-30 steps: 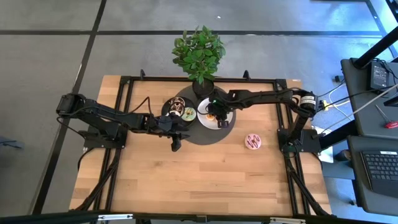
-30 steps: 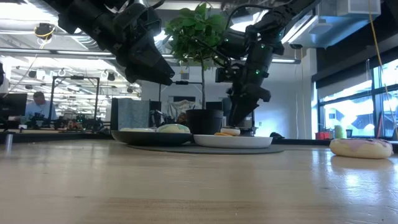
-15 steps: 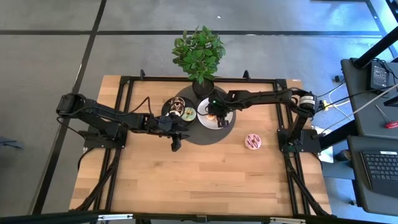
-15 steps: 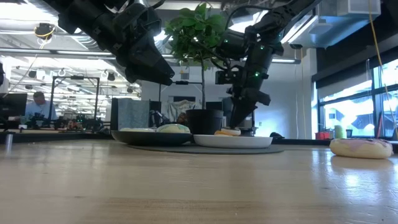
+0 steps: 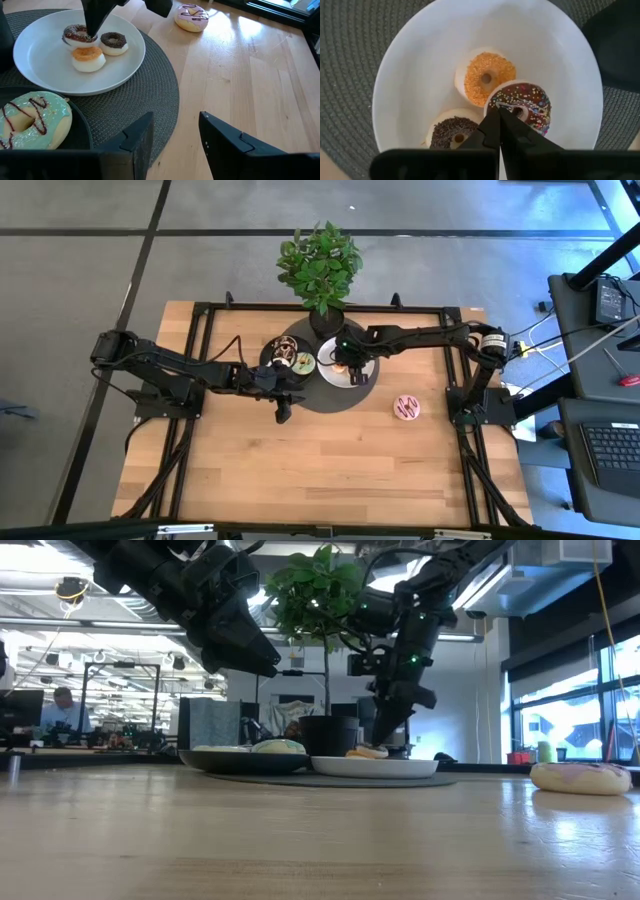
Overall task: Pick & Place donuts
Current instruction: Put the small brown donut on the white plate, then put the big pink donut on the dark green plate
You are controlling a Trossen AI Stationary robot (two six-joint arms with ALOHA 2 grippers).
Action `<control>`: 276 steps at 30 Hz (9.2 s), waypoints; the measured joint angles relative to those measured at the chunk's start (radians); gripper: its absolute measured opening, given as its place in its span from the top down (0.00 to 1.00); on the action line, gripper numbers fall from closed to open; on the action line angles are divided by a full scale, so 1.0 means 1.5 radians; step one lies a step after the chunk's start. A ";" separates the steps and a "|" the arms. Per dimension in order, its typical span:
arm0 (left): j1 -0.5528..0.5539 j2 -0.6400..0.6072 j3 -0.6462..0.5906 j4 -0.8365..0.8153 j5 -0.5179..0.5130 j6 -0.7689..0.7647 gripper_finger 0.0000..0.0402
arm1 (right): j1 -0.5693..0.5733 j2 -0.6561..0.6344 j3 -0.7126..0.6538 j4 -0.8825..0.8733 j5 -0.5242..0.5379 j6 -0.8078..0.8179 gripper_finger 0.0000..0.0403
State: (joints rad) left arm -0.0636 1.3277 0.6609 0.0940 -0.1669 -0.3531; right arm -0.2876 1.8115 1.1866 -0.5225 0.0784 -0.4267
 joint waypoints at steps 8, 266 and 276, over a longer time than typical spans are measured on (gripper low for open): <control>0.000 0.000 0.000 0.000 0.000 0.000 0.62 | 0.012 -0.010 0.000 -0.016 0.007 0.004 0.99; 0.000 0.190 0.057 0.140 0.280 0.029 0.67 | 0.273 -0.237 -0.303 -0.300 0.050 0.858 0.96; -0.025 0.013 0.057 -0.072 0.200 0.021 0.67 | 0.279 -0.235 -0.154 -0.275 0.118 0.740 0.99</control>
State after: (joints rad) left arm -0.1016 1.3470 0.7471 -0.0133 0.1328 -0.3218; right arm 0.1309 1.4583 0.9557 -0.9354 0.2558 0.6837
